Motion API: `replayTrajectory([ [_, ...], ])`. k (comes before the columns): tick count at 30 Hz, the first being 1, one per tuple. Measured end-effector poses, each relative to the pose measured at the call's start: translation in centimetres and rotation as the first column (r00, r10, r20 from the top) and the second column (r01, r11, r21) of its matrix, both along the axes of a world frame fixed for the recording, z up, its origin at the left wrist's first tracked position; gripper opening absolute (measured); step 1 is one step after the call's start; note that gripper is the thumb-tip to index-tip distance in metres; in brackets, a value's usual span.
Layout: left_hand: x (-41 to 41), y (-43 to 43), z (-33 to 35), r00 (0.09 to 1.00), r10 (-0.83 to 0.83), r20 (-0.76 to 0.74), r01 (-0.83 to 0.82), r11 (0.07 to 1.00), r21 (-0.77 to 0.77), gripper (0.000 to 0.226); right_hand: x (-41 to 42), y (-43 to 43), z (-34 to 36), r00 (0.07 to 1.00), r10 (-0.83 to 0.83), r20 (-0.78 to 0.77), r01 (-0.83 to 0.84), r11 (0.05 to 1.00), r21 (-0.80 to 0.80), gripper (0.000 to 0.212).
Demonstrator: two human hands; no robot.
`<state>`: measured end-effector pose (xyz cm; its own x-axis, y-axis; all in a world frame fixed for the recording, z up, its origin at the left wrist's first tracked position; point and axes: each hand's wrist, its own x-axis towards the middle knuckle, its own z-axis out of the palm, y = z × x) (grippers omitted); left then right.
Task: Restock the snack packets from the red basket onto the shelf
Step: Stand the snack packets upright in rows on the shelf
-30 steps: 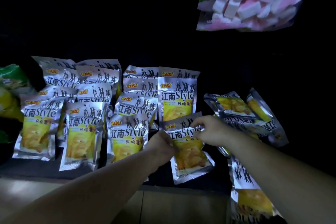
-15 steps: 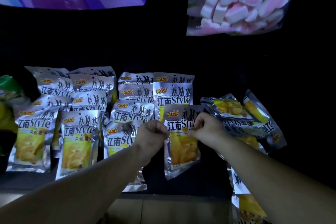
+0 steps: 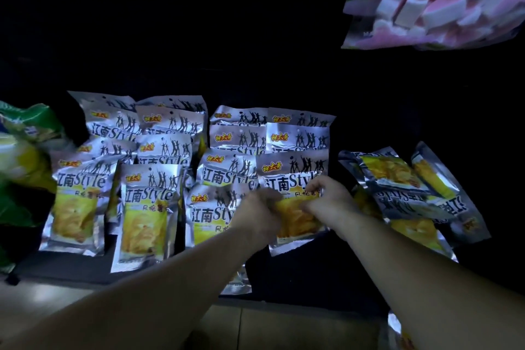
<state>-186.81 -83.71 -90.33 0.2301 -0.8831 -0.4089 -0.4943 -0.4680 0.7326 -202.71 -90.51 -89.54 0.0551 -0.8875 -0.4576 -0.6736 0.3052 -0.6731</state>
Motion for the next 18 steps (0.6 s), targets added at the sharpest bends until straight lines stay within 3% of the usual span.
replayTrajectory([
  [3, -1.3, 1.8, -1.6, 0.973, -0.210, -0.091, 0.222, 0.962, 0.156, 0.064, 0.0, 0.3, -0.2, 1.000, 0.006, 0.024, -0.006, 1.000, -0.001, 0.031],
  [7, -1.7, 2.2, -1.6, 0.971, -0.240, 0.013, 0.238, 0.966, 0.105, 0.066, -0.9, 0.5, -0.4, 0.997, -0.037, 0.063, 0.034, 0.998, 0.049, 0.045],
  [10, -2.5, 3.3, -1.5, 0.958, -0.273, -0.082, 0.283, 0.948, 0.148, 0.071, -1.5, 0.6, -0.4, 0.992, -0.057, 0.113, 0.042, 0.991, 0.128, 0.058],
  [14, -2.8, 3.4, -2.2, 0.948, -0.312, -0.062, 0.318, 0.931, 0.178, 0.084, -2.3, 0.5, 1.0, 0.993, 0.115, 0.015, -0.116, 0.991, 0.071, 0.062],
  [18, -3.4, 2.8, -1.4, 0.965, -0.262, 0.004, 0.259, 0.956, 0.138, 0.063, -4.4, 1.1, 3.1, 0.942, 0.321, -0.098, -0.319, 0.947, 0.038, 0.039],
])
